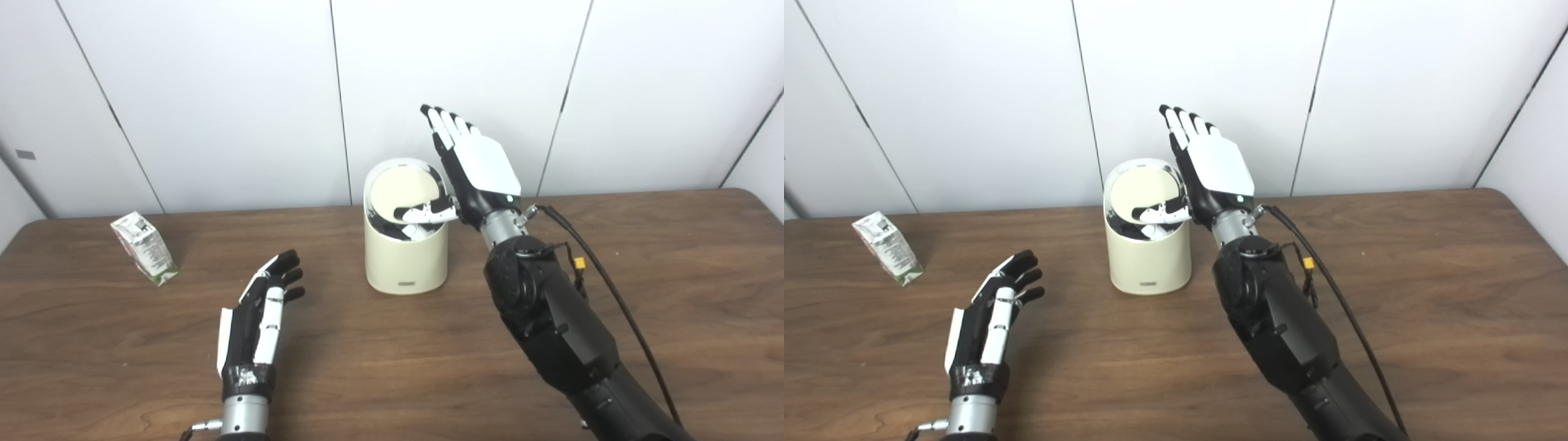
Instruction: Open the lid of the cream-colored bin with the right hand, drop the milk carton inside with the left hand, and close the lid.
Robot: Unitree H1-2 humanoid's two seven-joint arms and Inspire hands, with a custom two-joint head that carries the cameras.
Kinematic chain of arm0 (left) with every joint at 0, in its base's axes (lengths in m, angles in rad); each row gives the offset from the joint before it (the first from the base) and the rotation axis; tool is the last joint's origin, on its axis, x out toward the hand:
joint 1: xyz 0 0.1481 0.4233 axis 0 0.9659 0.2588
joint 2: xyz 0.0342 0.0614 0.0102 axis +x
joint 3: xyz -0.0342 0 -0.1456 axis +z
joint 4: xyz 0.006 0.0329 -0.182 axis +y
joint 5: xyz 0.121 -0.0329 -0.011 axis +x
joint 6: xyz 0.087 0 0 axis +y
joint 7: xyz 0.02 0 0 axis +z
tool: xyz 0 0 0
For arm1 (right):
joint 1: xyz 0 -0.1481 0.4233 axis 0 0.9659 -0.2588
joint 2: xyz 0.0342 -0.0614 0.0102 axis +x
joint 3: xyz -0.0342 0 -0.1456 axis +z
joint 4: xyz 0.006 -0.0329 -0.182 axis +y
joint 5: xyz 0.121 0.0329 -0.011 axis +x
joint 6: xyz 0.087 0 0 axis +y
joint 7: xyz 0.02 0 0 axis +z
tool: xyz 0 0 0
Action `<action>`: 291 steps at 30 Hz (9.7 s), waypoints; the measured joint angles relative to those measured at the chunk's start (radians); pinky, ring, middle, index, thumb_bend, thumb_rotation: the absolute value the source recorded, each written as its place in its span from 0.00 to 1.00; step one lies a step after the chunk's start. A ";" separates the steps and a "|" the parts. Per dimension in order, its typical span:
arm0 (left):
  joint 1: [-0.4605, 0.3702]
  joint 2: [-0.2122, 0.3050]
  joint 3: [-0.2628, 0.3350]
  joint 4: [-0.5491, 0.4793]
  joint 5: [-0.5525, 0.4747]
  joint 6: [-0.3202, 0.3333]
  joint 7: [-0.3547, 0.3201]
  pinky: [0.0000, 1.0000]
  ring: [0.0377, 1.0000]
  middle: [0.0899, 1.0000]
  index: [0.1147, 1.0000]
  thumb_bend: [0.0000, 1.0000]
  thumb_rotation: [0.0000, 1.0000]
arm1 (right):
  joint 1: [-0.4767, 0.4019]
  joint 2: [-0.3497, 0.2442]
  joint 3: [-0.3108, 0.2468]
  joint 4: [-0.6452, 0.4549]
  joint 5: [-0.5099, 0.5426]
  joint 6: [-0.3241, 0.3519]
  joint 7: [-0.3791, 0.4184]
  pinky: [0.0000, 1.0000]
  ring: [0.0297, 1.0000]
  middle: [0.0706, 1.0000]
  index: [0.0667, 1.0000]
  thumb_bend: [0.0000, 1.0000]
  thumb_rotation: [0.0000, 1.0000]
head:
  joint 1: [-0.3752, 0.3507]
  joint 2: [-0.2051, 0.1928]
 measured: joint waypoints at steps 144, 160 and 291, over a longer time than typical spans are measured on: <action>-0.109 0.353 0.354 0.204 0.160 0.156 0.161 0.85 0.92 0.92 0.94 1.00 0.48 | 0.532 -0.045 -0.406 0.003 0.594 -0.655 -0.112 0.46 0.72 0.76 0.73 0.50 0.97 | 0.637 -0.209; -0.155 0.417 0.295 0.127 0.021 0.452 -0.036 0.87 0.91 0.91 0.93 1.00 0.52 | 0.534 -0.046 -0.406 0.001 0.590 -0.653 -0.105 0.40 0.68 0.73 0.70 0.63 1.00 | 0.612 -0.193; -0.480 0.381 0.246 0.670 0.004 0.269 0.190 0.37 0.42 0.46 0.40 0.50 0.00 | 0.676 -0.079 -0.413 -0.172 0.537 -0.495 -0.004 0.47 0.74 0.81 0.80 0.48 0.85 | 0.488 -0.160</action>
